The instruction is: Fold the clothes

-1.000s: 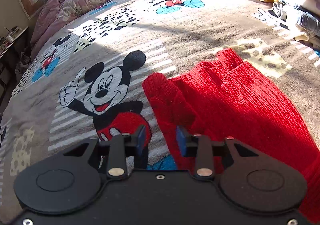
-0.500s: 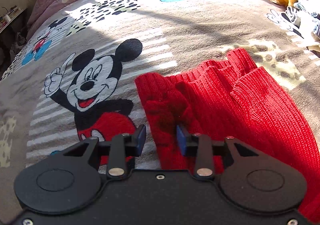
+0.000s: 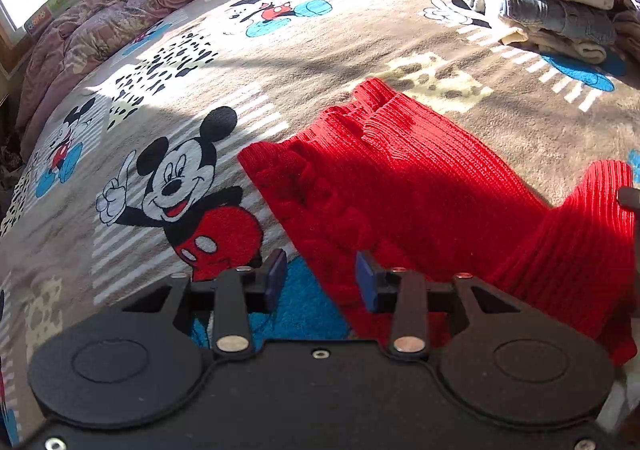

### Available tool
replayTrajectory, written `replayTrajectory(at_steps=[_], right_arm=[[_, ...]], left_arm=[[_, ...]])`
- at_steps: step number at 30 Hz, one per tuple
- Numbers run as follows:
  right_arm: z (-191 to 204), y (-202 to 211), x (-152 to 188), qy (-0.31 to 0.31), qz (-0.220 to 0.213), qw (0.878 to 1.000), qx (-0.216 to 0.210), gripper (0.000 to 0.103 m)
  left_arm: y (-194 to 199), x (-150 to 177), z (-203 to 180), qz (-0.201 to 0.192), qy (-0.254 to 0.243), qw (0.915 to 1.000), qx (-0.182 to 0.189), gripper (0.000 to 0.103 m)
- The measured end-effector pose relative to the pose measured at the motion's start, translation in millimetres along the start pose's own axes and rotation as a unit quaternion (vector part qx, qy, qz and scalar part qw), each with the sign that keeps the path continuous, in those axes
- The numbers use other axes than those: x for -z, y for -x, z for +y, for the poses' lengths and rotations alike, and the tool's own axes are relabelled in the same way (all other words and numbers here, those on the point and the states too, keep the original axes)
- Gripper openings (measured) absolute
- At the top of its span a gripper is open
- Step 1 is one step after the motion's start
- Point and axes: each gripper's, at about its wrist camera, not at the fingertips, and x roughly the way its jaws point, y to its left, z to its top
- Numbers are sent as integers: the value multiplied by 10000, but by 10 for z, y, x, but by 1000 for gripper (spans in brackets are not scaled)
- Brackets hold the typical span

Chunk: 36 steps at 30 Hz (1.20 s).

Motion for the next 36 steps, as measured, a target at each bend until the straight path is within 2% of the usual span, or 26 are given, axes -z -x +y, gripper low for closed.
replayTrajectory(at_steps=[4,8,9,11,13,15,18,21,27,32,35,36], right_arm=[[9,1,-5,80,-78,9999,31,17],[31,-19,-2,216,-158,9996,39,19],[42,-23,2,275,-175,9995,40,20],[80,-45,6,477,-131,9987,77,19],[114,-36,9,672,-82,9977,100,13],[138,-15,-41,714,-106,9974,74,12],[189,14,-147,762,-170,9969,-9,12],[288,20,-203,849,-213,9961,-51,12],[658,-16,-212,1071,-291,9934,-284,11],[1079,-235,-242,1458,-181,9889,-226,11],[1365,-449,-190,1770,-40,9841,-134,11],[1451,-531,-170,1884,16,9821,-81,11]], left_arm=[[184,236,-298,75,-578,9973,447,37],[102,511,-604,395,-806,9930,774,37],[64,590,-721,458,-1027,9911,714,38],[64,648,-873,332,-1311,9896,485,38],[111,575,-820,393,-995,9930,507,38],[245,555,-720,294,-780,9937,749,39],[399,601,-661,266,-853,9919,898,39],[403,677,-652,273,-715,9913,1070,39],[247,808,-768,323,-492,9899,1286,39],[206,770,-689,437,-459,9860,1540,40],[201,785,-643,546,-519,9819,1736,44],[209,807,-628,601,-575,9798,1820,51]])
